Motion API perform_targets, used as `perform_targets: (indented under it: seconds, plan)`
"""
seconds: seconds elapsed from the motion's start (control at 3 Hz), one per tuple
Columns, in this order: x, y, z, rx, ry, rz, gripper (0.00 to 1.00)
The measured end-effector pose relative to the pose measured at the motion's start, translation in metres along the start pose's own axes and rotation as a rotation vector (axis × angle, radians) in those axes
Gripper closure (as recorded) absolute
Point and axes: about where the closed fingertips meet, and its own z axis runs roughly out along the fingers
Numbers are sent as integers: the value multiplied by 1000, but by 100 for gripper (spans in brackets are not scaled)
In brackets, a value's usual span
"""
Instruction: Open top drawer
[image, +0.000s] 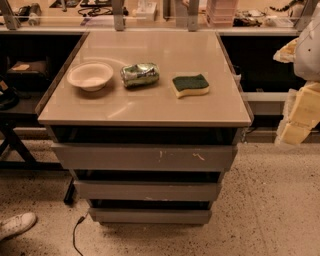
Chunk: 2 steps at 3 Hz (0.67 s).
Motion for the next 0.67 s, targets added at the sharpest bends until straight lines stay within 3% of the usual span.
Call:
perform_targets:
  seconds: [0.67]
  plan:
    - [-2, 7, 5, -5, -3, -10, 0]
